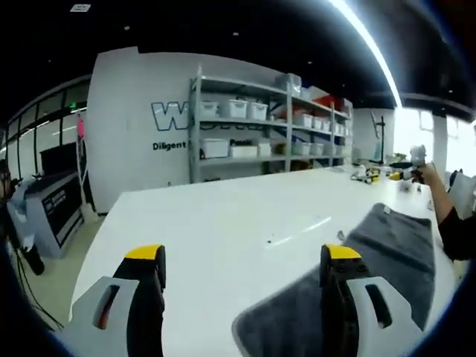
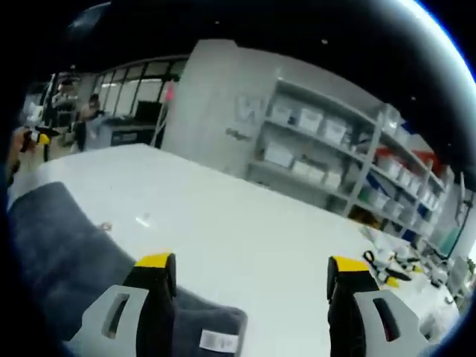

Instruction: Open the folded towel by lifting each exposed corner and separating the folded layers until the towel lies flat within the target outline without major curled edges

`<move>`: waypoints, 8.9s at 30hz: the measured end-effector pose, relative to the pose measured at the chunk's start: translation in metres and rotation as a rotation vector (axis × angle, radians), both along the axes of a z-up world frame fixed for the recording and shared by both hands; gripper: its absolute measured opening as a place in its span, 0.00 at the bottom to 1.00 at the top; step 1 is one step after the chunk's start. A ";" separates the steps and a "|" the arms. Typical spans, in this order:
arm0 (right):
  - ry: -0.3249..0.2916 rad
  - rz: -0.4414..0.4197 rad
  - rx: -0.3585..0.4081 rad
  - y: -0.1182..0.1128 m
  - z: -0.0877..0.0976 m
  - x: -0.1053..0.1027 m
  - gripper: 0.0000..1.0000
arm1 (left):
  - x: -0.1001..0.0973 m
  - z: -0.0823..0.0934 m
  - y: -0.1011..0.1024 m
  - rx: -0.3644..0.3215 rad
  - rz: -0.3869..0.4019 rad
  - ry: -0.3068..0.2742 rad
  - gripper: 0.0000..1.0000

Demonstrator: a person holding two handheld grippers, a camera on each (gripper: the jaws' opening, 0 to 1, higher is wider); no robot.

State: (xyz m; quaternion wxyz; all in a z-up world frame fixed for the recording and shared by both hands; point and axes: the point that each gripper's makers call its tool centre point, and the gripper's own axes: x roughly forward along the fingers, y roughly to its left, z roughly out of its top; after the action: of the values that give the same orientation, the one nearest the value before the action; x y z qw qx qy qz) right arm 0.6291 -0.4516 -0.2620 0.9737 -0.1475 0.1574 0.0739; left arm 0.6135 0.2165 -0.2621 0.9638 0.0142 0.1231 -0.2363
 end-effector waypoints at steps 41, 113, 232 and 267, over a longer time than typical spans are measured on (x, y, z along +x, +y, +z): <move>0.243 -0.031 0.078 -0.007 -0.103 0.020 0.56 | 0.001 -0.129 0.006 0.184 -0.129 0.289 0.41; 0.397 -0.138 0.010 -0.029 -0.160 0.012 0.00 | 0.005 -0.154 0.007 0.220 -0.109 0.339 0.04; 0.240 -0.129 0.013 0.004 -0.157 0.086 0.00 | 0.099 -0.153 0.058 0.123 -0.063 0.187 0.02; 0.153 -0.166 -0.013 -0.011 -0.151 0.094 0.23 | 0.108 -0.149 0.072 0.188 0.029 0.131 0.22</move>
State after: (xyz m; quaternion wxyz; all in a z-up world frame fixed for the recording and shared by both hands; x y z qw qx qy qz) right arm 0.7234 -0.4628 -0.4132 0.9605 -0.1343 0.2436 0.0031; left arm 0.7217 0.2887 -0.4113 0.9513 0.0871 0.2077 -0.2104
